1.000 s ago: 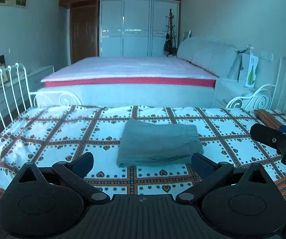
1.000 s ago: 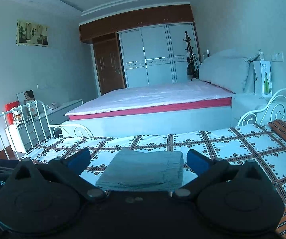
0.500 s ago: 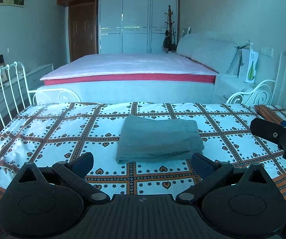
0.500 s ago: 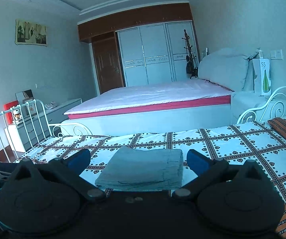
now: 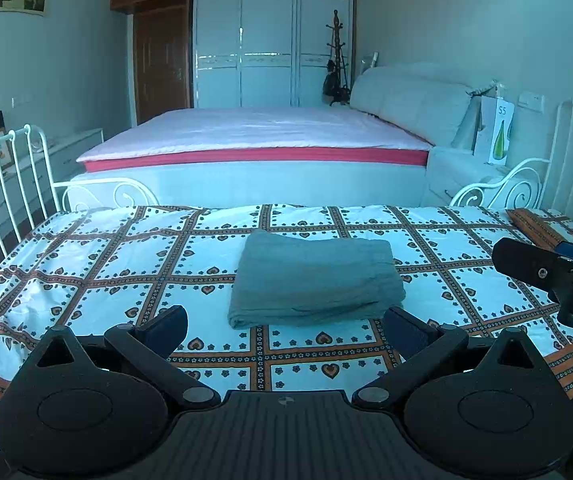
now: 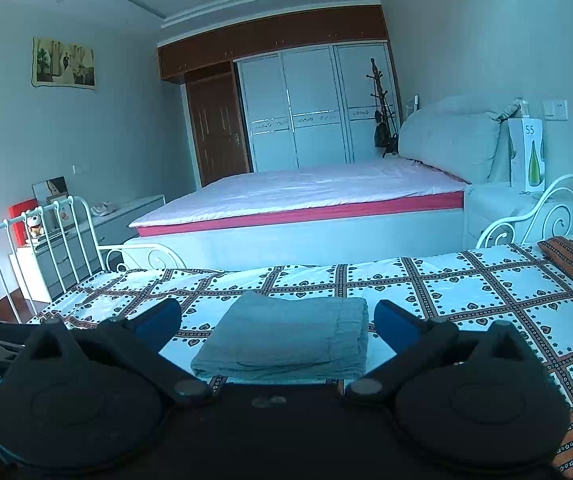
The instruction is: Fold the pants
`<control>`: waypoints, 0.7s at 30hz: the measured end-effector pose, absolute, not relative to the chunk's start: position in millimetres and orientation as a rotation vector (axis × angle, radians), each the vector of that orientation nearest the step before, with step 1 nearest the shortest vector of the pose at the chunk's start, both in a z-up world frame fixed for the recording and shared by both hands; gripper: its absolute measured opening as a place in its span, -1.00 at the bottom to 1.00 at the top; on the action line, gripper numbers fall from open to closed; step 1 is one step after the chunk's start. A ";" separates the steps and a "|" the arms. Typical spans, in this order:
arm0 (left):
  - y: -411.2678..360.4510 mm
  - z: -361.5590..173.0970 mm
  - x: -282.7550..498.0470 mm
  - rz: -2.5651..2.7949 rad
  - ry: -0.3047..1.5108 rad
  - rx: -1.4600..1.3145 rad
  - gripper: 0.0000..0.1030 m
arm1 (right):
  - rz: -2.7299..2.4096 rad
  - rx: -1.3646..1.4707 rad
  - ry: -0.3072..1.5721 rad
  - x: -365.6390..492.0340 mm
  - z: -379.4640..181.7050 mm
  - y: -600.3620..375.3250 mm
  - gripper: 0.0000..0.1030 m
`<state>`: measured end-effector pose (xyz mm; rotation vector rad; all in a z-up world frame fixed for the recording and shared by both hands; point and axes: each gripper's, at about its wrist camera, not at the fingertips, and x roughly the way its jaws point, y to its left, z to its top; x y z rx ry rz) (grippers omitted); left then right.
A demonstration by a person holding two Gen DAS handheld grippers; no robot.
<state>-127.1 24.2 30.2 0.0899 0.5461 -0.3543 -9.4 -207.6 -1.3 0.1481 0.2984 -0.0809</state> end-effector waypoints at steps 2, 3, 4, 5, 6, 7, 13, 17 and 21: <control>24.1 29.9 -126.9 -0.343 0.543 0.092 1.00 | -0.081 0.147 0.299 -9.4 -1.2 -207.9 0.88; 24.2 29.7 -126.7 -0.344 0.544 0.092 1.00 | -0.083 0.145 0.299 -9.1 -1.5 -207.9 0.88; 24.0 29.5 -126.6 -0.343 0.544 0.093 1.00 | -0.083 0.144 0.299 -8.8 -1.6 -207.6 0.88; 23.9 29.8 -126.6 -0.340 0.543 0.093 1.00 | -0.084 0.144 0.299 -8.8 -2.1 -207.9 0.88; 23.9 29.6 -126.3 -0.340 0.543 0.095 1.00 | -0.085 0.143 0.300 -8.4 -2.7 -208.9 0.88; 23.7 29.3 -126.7 -0.338 0.543 0.095 1.00 | -0.086 0.144 0.301 -8.0 -3.0 -208.8 0.88; 23.8 27.1 -125.7 -0.330 0.542 0.100 1.00 | -0.088 0.143 0.302 -7.6 -3.8 -210.2 0.88; 23.3 26.2 -125.4 -0.332 0.543 0.100 1.00 | -0.089 0.143 0.304 -7.6 -4.2 -211.0 0.88; 22.9 26.0 -125.8 -0.332 0.544 0.100 1.00 | -0.088 0.143 0.304 -7.1 -5.0 -211.1 0.88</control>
